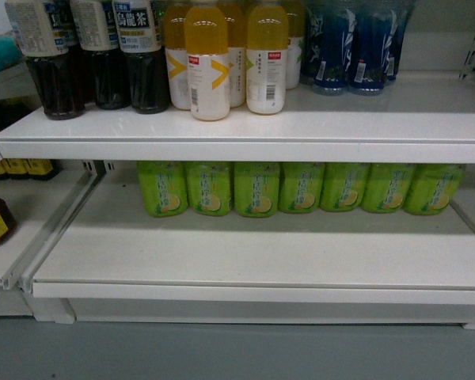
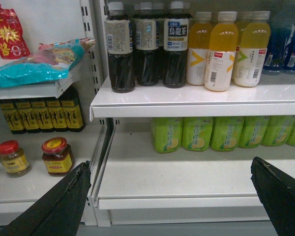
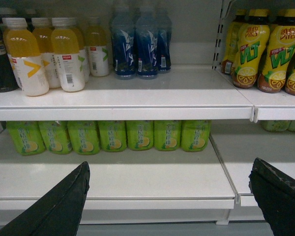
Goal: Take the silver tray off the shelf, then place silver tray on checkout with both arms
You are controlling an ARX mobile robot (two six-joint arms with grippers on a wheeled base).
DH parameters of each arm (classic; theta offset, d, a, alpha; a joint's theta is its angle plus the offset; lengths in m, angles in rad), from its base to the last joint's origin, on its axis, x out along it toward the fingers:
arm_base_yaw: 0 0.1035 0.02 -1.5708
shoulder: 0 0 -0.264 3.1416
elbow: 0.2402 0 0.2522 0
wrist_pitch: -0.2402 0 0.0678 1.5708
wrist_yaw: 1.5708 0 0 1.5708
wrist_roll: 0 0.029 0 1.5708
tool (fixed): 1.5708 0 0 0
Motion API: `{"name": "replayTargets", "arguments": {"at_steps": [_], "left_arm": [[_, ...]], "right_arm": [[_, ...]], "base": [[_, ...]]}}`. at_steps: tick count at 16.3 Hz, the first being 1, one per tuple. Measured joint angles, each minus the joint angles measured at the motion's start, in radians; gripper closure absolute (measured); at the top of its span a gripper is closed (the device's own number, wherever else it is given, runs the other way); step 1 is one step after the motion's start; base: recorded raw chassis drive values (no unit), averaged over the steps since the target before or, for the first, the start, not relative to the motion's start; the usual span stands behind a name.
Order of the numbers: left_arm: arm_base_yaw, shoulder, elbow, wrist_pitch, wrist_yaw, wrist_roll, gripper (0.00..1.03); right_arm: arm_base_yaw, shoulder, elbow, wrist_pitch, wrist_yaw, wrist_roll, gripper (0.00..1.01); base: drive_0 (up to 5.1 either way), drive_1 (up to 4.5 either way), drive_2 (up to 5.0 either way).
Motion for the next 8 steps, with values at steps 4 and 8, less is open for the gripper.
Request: {"name": "replayTargets", "arguments": {"at_steps": [4,8], "left_arm": [[0.000,0.000,0.000,0.000,0.000,0.000,0.05],[0.000,0.000,0.000,0.000,0.000,0.000,0.05]], "right_arm": [[0.000,0.000,0.000,0.000,0.000,0.000,0.03],[0.000,0.000,0.000,0.000,0.000,0.000,0.03]], "base": [[0.0,0.00,0.0],[0.0,0.00,0.0]]}}
